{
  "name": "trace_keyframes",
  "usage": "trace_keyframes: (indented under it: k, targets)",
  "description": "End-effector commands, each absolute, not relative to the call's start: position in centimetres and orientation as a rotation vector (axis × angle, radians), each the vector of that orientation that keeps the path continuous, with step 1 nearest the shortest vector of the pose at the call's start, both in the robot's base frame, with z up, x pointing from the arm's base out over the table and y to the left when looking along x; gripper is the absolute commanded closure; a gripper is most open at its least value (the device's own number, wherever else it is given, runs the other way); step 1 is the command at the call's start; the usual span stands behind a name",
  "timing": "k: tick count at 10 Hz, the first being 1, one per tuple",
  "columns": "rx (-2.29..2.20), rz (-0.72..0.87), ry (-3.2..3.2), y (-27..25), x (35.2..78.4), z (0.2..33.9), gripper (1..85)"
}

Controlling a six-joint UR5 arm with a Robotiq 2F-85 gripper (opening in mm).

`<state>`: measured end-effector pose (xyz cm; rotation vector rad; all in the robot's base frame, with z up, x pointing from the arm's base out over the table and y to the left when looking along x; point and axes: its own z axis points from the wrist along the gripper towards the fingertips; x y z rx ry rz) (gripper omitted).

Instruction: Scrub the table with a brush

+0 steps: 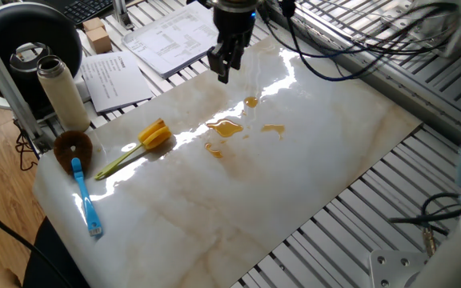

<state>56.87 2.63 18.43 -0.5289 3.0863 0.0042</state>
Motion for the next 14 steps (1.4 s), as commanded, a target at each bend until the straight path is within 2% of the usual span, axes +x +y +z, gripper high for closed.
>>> trace_keyframes:
  k: [1, 3, 4, 5, 7, 8, 10, 11, 13, 14]
  targets:
    - [-0.637, 0.015, 3.122, 2.3, 57.4, 19.6, 47.3]
    - [-0.771, 0.222, 3.086, 4.9, 56.6, 20.5, 48.7]
    - [-0.820, 0.261, 3.048, 5.6, 56.9, 20.5, 48.3]
    - [-0.864, 0.257, 3.015, 5.7, 57.4, 20.5, 48.3]
    - [-0.987, 0.236, 2.945, 7.5, 60.5, 16.7, 46.3]
    - [-1.079, 0.163, 2.895, 8.0, 62.3, 15.0, 46.3]
    - [-1.119, 0.157, 2.956, 9.8, 61.7, 14.2, 48.3]
    - [-1.141, 0.122, 2.942, 9.3, 62.0, 14.1, 42.3]
    - [-1.340, 0.207, 2.831, 10.7, 61.7, 14.2, 31.0]
    - [-1.427, 0.197, 2.777, 10.8, 61.5, 13.8, 28.0]
